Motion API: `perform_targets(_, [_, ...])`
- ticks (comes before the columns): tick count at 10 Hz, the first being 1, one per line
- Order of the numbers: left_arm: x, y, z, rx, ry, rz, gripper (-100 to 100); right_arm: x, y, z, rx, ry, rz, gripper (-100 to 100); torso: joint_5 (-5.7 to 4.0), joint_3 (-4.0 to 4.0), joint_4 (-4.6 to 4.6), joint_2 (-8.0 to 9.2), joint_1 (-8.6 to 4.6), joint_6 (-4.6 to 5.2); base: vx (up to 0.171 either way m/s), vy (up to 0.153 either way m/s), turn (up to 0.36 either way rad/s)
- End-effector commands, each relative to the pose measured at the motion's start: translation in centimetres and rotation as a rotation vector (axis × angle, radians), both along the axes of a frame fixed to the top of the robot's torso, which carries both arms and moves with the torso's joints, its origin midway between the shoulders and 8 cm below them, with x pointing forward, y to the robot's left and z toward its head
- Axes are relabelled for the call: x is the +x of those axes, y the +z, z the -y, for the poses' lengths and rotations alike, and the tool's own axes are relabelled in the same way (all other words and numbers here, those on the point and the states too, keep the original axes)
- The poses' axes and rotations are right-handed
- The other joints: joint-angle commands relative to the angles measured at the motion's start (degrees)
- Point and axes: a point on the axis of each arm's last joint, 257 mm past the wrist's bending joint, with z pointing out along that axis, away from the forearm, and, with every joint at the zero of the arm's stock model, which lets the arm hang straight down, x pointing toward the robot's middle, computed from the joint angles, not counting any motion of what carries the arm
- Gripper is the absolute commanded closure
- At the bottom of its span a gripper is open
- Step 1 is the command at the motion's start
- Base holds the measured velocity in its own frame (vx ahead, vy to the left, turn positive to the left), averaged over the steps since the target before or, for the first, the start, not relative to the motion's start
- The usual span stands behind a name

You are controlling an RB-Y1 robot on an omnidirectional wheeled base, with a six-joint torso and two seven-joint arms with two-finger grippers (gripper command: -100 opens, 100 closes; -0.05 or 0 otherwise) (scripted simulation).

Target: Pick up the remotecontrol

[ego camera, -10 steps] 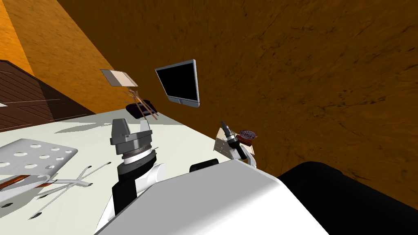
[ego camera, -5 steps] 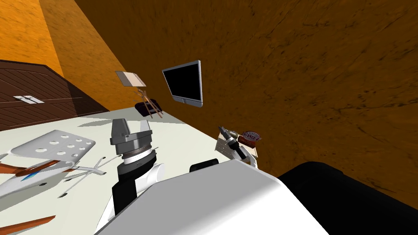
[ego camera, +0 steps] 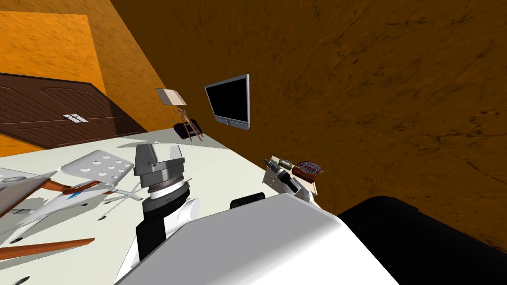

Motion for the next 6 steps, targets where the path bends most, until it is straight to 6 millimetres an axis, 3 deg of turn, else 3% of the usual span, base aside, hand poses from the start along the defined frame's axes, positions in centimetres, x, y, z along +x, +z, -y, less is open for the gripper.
perform_targets(1, [0.0,0.0,0.0,0.000,0.000,0.000,0,-0.9,-3.4,1.1,-0.131,0.017,-0.058,-100,0.00,0.00,0.00,0.00,0.00,0.00,-0.012,0.015,0.197])
perform_targets(2, [0.0,0.0,0.0,0.000,0.000,0.000,0,-0.9,-3.4,1.1,-0.134,0.018,-0.058,-100,0.00,0.00,0.00,-0.01,0.01,0.00,-0.005,0.007,0.065])
perform_targets(3, [0.0,0.0,0.0,0.000,0.000,0.000,0,-1.4,-5.6,2.0,-0.209,0.031,-0.095,-100,0.01,0.00,0.00,0.00,-0.02,0.04,-0.002,0.007,0.114])
perform_targets(6, [0.0,0.0,0.0,0.000,0.000,0.000,0,-2.7,-9.5,3.8,-0.344,0.065,-0.162,-100,-0.01,-0.02,-0.01,-0.04,-0.06,0.04,0.004,0.001,0.114])
